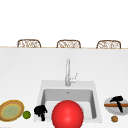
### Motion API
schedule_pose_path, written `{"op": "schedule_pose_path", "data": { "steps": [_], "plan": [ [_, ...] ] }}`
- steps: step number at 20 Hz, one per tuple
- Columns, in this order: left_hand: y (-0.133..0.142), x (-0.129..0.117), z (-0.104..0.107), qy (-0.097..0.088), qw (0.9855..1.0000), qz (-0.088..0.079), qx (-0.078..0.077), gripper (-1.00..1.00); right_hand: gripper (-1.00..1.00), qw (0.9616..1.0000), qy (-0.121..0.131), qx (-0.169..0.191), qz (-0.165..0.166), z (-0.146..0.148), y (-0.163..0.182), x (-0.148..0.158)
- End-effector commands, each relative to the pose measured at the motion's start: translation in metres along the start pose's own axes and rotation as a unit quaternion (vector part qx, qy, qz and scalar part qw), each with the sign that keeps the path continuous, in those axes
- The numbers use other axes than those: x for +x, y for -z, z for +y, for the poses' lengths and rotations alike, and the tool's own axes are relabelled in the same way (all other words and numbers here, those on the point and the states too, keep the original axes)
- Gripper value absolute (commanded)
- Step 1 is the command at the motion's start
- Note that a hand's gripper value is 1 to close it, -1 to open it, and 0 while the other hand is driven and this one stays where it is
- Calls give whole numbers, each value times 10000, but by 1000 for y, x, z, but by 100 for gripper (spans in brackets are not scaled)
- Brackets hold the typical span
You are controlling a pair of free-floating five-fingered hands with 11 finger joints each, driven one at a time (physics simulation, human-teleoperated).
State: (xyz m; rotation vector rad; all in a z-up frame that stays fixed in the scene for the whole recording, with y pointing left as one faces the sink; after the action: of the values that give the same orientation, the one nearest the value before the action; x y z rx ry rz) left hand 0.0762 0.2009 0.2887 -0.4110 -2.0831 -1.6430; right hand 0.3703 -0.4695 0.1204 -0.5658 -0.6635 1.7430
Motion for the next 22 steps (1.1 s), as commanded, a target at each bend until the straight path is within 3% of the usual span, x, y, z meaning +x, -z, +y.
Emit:
{"op": "schedule_pose_path", "data": {
  "steps": [1, 2, 3, 5, 8, 10, 13, 14, 16, 18, 22],
  "plan": [
    [0, 0, 0, 0, 10000, 0, 0, 0, -100, 9993, 371, 67, -1, 5, 21, -6],
    [0, 0, 0, 0, 10000, 0, 0, 0, -100, 9992, 401, 59, -26, 5, 21, -6],
    [0, 0, 0, 0, 10000, 0, 0, 0, 100, 9991, 410, 68, -19, 4, 21, -6],
    [0, 0, 0, 0, 10000, 0, 0, 0, 100, 9990, 342, -279, 63, -2, 22, -2],
    [0, 0, 0, 0, 10000, 0, 0, 0, 100, 9966, 265, -779, -70, -3, 18, -5],
    [0, 0, 0, 0, 10000, 0, 0, 0, 100, 9932, 153, -1157, -12, -9, 17, -5],
    [0, 0, 0, 0, 10000, 0, 0, 0, 100, 9897, 106, -1424, -108, -13, 12, -7],
    [0, 0, 0, 0, 10000, 0, 0, 0, 100, 9866, 174, -1625, -30, -16, 14, -5],
    [0, 0, 0, 0, 10000, 0, 0, 0, 100, 9843, 437, -1708, -100, -32, 6, -1],
    [0, 0, 0, 0, 10000, 0, 0, 0, 100, 9816, 441, -1855, -85, -39, 0, 7],
    [0, 0, 0, 0, 10000, 0, 0, 0, 100, 9801, 452, -1932, 38, -51, -11, 12]
  ]
}}
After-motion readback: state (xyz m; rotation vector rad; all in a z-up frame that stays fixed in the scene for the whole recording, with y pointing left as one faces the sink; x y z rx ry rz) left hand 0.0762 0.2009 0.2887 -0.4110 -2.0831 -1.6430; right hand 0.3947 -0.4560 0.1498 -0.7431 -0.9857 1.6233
